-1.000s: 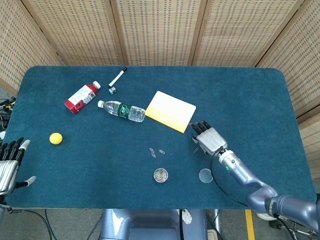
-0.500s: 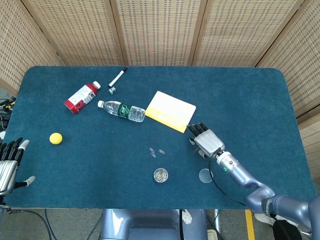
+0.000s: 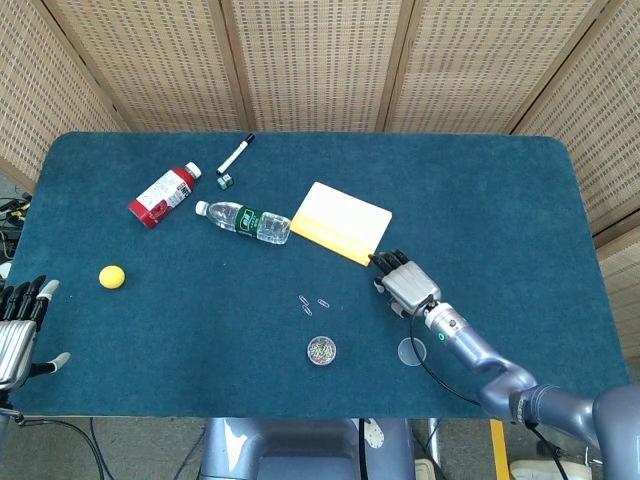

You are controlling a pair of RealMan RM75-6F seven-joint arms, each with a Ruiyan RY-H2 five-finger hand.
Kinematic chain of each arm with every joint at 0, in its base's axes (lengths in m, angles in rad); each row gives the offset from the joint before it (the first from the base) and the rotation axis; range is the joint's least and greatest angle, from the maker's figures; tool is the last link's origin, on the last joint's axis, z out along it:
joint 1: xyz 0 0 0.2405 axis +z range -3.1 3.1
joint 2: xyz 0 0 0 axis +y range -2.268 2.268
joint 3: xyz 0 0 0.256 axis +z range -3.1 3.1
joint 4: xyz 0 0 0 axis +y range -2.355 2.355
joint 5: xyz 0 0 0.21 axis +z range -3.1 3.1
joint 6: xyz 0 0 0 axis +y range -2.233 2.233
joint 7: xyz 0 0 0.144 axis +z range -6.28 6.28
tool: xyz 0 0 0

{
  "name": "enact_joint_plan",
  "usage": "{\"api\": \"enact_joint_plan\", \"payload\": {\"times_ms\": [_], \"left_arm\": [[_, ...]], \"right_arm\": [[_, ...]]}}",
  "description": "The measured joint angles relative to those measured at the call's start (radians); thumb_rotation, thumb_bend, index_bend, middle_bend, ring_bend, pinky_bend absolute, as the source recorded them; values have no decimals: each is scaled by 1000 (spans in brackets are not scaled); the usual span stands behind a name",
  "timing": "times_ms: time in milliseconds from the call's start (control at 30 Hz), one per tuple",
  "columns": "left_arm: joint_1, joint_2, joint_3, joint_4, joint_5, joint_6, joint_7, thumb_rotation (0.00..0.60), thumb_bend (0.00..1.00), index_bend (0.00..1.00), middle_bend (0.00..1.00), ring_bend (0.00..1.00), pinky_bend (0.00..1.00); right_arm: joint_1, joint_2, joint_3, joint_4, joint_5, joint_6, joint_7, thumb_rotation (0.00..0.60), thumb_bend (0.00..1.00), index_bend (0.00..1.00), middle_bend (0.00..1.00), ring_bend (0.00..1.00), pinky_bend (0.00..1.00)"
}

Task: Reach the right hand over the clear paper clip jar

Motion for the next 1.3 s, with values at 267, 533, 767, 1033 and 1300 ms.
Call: {"api": "enact_joint_plan", "payload": {"times_ms": [267, 533, 767, 1033, 1300], "left_arm": [[-6, -5, 0, 5, -11, -15, 7, 600, 0, 0, 0, 0, 0], [-7, -8, 1, 5, -13, -17, 12, 600, 0, 0, 0, 0, 0], [-6, -6, 2, 1, -9, -12, 11, 600, 0, 0, 0, 0, 0], [-6, -7, 3, 2, -11, -13, 11, 600, 0, 0, 0, 0, 0], [-9, -7, 2, 5, -15, -18, 9, 600, 0, 0, 0, 0, 0]], "right_arm": [[0, -23, -12, 42, -34, 15, 49, 600, 309, 447, 0, 0, 69], [-4, -31, -29, 74, -66, 30, 86, 600, 309, 447, 0, 0, 71], [-6, -43, -39, 110, -87, 39, 113, 600, 309, 447, 0, 0, 83], [2, -61, -47, 144, -93, 13, 119, 600, 311, 447, 0, 0, 87], [-2, -78, -48, 165, -94, 24, 121, 600, 314, 574, 0, 0, 88]]}}
